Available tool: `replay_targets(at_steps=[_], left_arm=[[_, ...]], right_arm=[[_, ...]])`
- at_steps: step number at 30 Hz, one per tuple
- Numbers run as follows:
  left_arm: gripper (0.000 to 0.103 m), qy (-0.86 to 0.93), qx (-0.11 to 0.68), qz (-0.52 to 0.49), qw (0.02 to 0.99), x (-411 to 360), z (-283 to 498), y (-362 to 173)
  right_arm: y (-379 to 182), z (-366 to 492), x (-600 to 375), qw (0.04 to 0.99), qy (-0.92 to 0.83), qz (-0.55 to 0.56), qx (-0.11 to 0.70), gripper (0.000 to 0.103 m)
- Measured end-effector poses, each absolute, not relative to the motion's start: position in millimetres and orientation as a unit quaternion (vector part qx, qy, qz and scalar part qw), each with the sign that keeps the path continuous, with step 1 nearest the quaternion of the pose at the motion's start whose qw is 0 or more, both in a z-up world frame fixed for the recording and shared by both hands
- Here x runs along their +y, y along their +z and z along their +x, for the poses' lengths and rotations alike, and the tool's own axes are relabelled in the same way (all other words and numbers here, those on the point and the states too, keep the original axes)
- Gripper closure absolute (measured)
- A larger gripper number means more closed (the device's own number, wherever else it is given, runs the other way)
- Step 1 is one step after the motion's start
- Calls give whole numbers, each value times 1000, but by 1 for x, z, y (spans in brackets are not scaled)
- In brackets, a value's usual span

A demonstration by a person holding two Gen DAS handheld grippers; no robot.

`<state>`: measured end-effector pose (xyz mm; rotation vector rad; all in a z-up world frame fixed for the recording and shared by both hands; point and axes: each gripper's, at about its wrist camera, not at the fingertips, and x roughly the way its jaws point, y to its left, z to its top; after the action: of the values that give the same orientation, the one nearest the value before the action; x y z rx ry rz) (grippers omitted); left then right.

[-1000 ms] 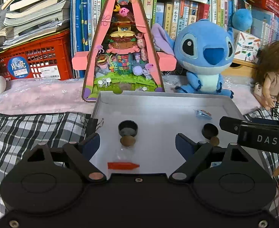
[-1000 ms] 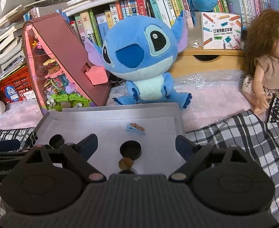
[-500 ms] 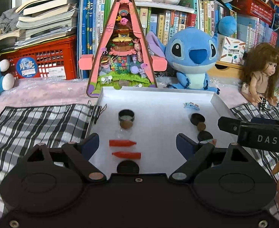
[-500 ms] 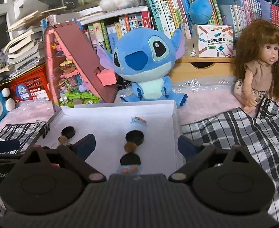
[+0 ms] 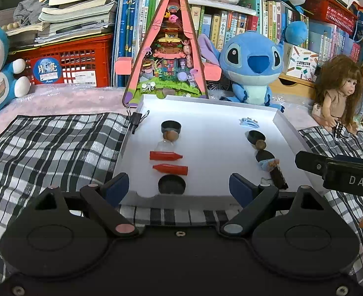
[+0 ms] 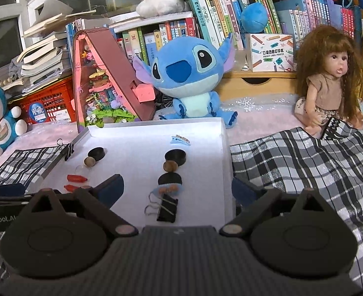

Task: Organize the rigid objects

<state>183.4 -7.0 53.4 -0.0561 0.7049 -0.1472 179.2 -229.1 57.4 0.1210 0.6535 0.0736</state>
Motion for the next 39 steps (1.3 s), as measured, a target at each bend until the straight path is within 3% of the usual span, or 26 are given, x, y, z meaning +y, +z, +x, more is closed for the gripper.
replay_targets(at_steps=[39], left_arm=[[14,-44,353,11,935,1,142,3]], right_arm=[[5,125,-211,934,21,27,356,0]])
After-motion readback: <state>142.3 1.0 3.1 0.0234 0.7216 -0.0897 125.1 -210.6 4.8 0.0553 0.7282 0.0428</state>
